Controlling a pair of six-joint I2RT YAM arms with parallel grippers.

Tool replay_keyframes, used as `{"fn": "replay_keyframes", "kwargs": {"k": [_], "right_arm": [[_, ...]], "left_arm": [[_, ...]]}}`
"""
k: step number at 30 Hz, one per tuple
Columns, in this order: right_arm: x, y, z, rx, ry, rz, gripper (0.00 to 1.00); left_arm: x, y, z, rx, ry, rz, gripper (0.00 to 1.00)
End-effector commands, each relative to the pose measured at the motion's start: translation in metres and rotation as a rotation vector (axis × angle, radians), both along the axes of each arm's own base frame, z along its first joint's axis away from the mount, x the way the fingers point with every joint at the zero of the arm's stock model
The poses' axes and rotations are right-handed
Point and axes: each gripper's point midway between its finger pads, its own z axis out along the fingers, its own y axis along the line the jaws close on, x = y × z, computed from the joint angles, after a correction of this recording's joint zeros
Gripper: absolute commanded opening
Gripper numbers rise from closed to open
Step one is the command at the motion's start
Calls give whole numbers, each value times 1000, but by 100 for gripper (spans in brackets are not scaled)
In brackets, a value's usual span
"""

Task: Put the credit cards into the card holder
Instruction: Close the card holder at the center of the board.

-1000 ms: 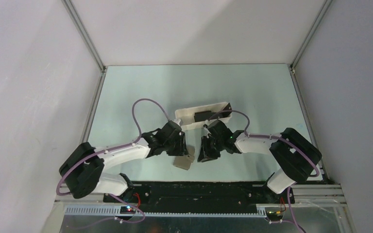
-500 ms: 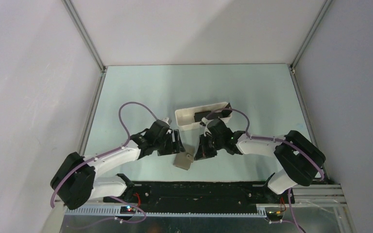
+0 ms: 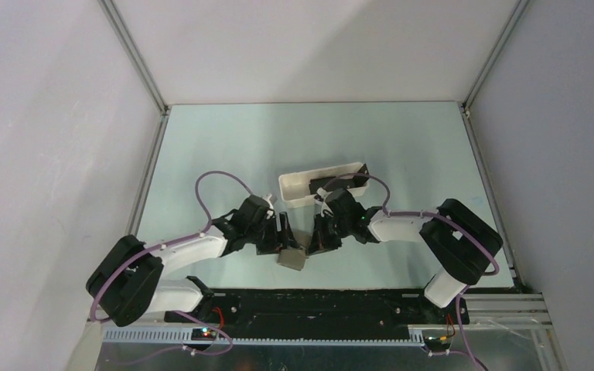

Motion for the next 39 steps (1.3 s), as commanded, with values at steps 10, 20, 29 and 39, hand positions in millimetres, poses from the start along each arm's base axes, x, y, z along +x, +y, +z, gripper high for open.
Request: {"fn": "replay_keyframes", "kwargs": {"k": [10,20,29,39], "right_arm": [[22,21,13,49,-30,-3,0],[22,16,-6,-9,-15,-11,0],[24,18,-8,-5,-21,-13,0],[24,5,-34,-106,-7,-41,0]], "left_arm": [[5,-3,-3,-13,-2,10,67],[6,-5,-6,0,10,-1,62],[3,-10,-15,42,26,-26,56],[-1,-12,-21,63,53,-32,5]]}}
